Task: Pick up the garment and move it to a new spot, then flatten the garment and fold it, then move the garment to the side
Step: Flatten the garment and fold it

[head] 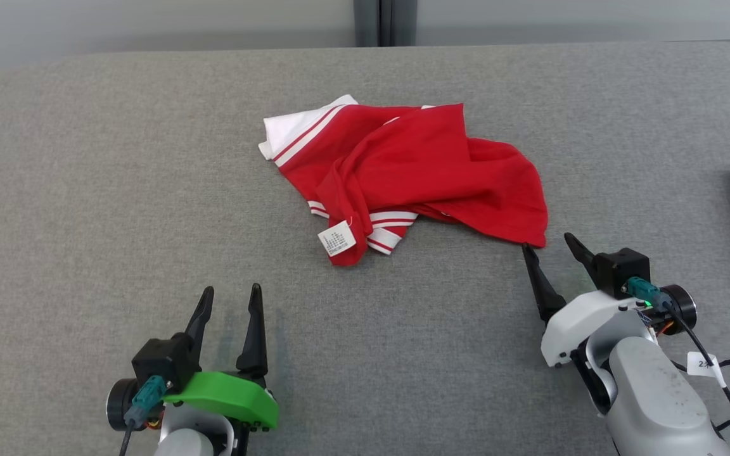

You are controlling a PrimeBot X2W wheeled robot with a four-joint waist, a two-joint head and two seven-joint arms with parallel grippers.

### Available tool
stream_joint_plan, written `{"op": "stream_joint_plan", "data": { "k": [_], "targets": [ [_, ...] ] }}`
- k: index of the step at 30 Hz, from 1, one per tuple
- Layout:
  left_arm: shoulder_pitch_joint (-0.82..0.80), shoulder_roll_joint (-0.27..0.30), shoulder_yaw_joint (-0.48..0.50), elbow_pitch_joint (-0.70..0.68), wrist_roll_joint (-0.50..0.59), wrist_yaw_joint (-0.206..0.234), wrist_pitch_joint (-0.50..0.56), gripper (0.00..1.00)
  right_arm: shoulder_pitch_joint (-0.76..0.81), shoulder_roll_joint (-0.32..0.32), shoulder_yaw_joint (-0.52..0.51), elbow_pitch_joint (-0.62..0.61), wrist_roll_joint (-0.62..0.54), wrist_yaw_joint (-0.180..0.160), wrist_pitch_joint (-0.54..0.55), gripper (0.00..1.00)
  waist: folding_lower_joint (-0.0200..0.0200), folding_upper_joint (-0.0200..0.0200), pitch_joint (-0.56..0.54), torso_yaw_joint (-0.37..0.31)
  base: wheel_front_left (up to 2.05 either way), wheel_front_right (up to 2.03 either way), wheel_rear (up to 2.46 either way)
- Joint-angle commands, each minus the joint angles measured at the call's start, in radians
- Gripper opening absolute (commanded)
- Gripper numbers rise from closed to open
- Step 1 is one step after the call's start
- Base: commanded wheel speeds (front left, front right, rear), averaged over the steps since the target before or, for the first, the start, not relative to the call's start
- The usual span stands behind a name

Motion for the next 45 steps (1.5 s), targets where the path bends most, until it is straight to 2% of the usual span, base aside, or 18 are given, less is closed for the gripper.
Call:
{"op": "stream_joint_plan", "data": {
  "k": [1, 4, 5, 6, 7, 8, 13, 19, 24, 28, 32, 35, 39, 43, 45],
  "targets": [
    [-0.02, 0.003, -0.004, 0.002, -0.005, 0.003, 0.0, 1.0, -0.019, -0.006, -0.012, 0.026, -0.004, -0.002, 0.0, 1.0, 0.0, 0.0, 0.038, 0.041, 0.0, 0.0, 0.0],
    [-0.03, 0.003, -0.011, 0.001, -0.005, 0.006, 0.0, 1.0, -0.048, -0.005, -0.029, 0.075, -0.003, -0.002, 0.0, 1.0, 0.0, 0.0, 0.05, 0.055, 0.0, 0.0, 0.0],
    [-0.032, 0.003, -0.013, 0.0, -0.005, 0.006, 0.0, 1.0, -0.057, -0.005, -0.032, 0.087, 0.006, -0.002, 0.0, 0.93, 0.0, 0.0, 0.053, 0.059, 0.0, 0.0, 0.0],
    [-0.033, 0.003, -0.013, 0.0, -0.006, 0.008, 0.0, 1.0, -0.063, -0.005, -0.029, 0.097, 0.012, -0.002, 0.0, 0.4, 0.0, 0.0, 0.055, 0.062, 0.0, 0.0, 0.0],
    [-0.034, 0.003, -0.013, 0.0, -0.007, 0.008, 0.0, 1.0, -0.069, -0.005, -0.027, 0.099, 0.016, -0.002, 0.0, 0.13, 0.0, 0.0, 0.056, 0.063, 0.0, 0.0, 0.0],
    [-0.034, 0.003, -0.012, 0.0, -0.007, 0.009, 0.0, 1.0, -0.075, -0.005, -0.026, 0.097, 0.021, -0.002, 0.0, 0.0, 0.0, 0.0, 0.056, 0.064, 0.0, 0.0, 0.0],
    [-0.027, 0.003, -0.004, 0.002, -0.006, 0.009, 0.0, 1.0, -0.083, -0.006, -0.037, 0.024, 0.032, -0.002, 0.0, 0.0, 0.0, 0.0, 0.045, 0.06, 0.0, 0.0, 0.0],
    [-0.007, 0.003, 0.002, 0.0, -0.01, 0.012, 0.0, 1.0, -0.112, -0.004, -0.001, -0.164, 0.071, -0.002, -0.001, 0.0, 0.0, 0.0, 0.012, 0.048, 0.0, 0.0, 0.0],
    [0.006, 0.003, 0.004, 0.007, -0.013, 0.005, 0.0, 1.0, -0.212, -0.005, 0.152, -0.338, 0.138, -0.002, -0.001, 0.0, 0.0, 0.0, -0.022, 0.041, 0.0, 0.0, 0.0],
    [0.018, 0.003, -0.005, 0.016, -0.022, 0.003, 0.0, 1.0, -0.347, -0.004, 0.314, -0.409, 0.195, -0.002, -0.001, 0.0, 0.0, 0.0, -0.049, 0.056, 0.0, 0.0, 0.0],
    [0.033, 0.003, -0.019, 0.023, -0.037, 0.009, 0.0, 1.0, -0.507, -0.005, 0.455, -0.409, 0.253, -0.002, -0.001, 0.0, 0.0, 0.0, -0.076, 0.092, 0.0, 0.0, 0.0],
    [0.047, 0.003, -0.033, 0.03, -0.044, 0.011, 0.0, 1.0, -0.619, -0.005, 0.502, -0.398, 0.29, -0.002, -0.001, 0.0, 0.0, 0.0, -0.09, 0.127, 0.0, 0.0, 0.0],
    [0.06, 0.003, -0.038, 0.036, -0.047, 0.018, 0.0, 1.0, -0.739, -0.005, 0.481, -0.345, 0.299, -0.002, -0.001, 0.0, 0.0, 0.0, -0.1, 0.165, 0.0, 0.0, 0.0],
    [0.07, 0.003, -0.027, 0.034, -0.049, 0.018, 0.0, 1.0, -0.795, -0.008, 0.411, -0.234, 0.235, -0.002, -0.001, 0.0, 0.0, 0.0, -0.094, 0.179, 0.0, 0.0, 0.0],
    [0.073, 0.002, -0.02, 0.032, -0.049, 0.017, 0.0, 1.0, -0.788, -0.048, 0.358, -0.172, 0.193, -0.002, -0.001, 0.0, 0.0, 0.0, -0.086, 0.179, 0.0, 0.0, 0.0]
  ]
}}
